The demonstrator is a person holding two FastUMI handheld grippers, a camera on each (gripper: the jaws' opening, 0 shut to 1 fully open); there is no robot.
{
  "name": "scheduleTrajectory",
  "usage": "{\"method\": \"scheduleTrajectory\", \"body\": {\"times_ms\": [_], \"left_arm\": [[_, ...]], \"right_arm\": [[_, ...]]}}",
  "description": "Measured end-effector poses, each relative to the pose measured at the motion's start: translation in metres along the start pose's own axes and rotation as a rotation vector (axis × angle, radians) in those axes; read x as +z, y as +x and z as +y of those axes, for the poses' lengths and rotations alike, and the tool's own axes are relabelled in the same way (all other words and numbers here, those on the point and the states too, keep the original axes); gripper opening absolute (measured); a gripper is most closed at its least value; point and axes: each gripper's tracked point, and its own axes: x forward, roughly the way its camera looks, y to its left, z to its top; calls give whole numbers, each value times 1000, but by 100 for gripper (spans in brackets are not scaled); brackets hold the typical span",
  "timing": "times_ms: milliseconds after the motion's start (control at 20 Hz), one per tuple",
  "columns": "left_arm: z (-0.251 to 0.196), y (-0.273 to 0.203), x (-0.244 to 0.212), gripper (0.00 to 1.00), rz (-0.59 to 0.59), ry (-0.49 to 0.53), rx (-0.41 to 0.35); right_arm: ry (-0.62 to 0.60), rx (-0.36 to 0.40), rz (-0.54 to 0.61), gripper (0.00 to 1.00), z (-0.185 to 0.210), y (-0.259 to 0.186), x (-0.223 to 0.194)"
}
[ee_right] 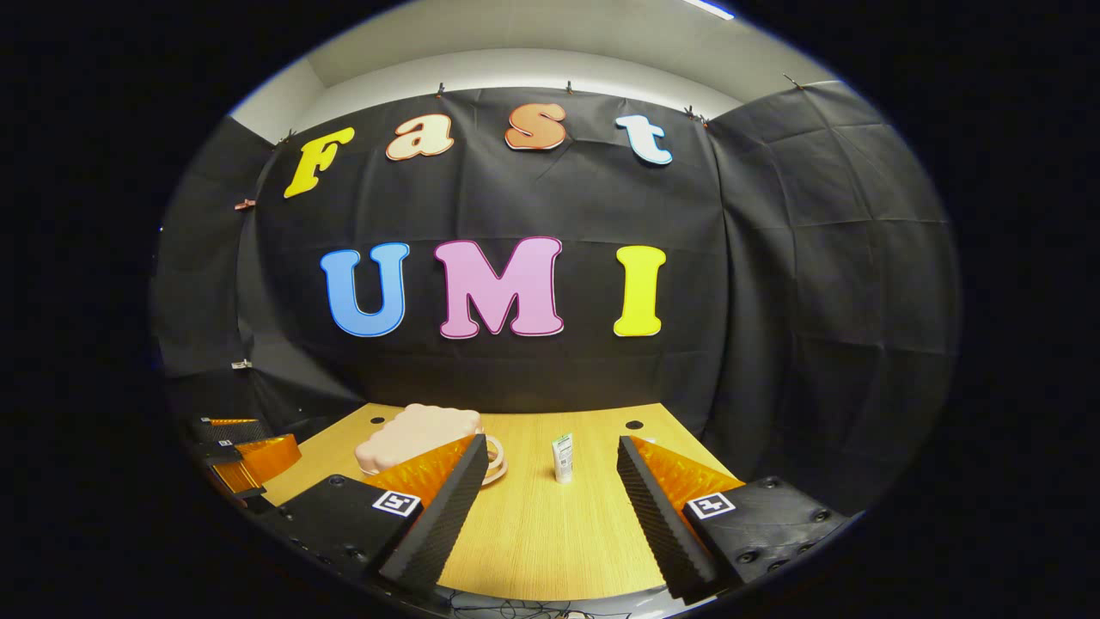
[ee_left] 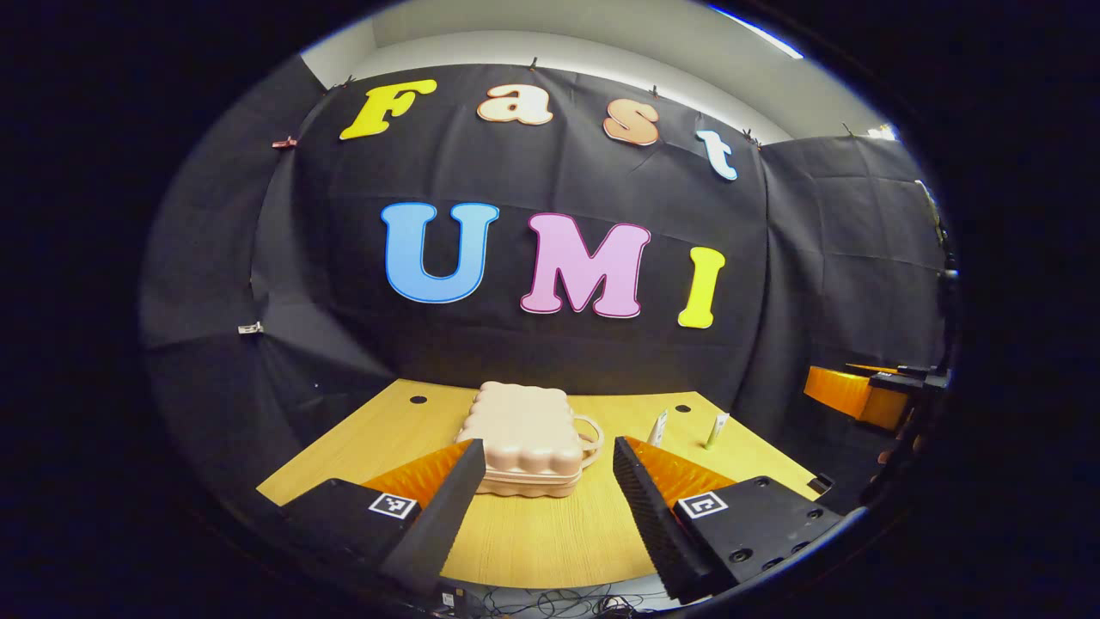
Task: First open the suitcase, pack the skin care products into it, and then close the suitcase.
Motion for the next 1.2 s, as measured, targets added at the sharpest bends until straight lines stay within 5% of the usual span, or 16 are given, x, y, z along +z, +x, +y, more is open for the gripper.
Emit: {"method": "scheduleTrajectory", "body": {"times_ms": [650,1000,1200], "left_arm": [[-70,165,-8,94,113,-34,-89],[-117,300,-83,95,322,45,-154],[-118,364,-140,94,451,71,-113]], "right_arm": [[-40,12,38,96,-69,110,-6],[-60,53,99,96,-95,166,-34],[-91,54,144,96,-109,178,-58]]}}
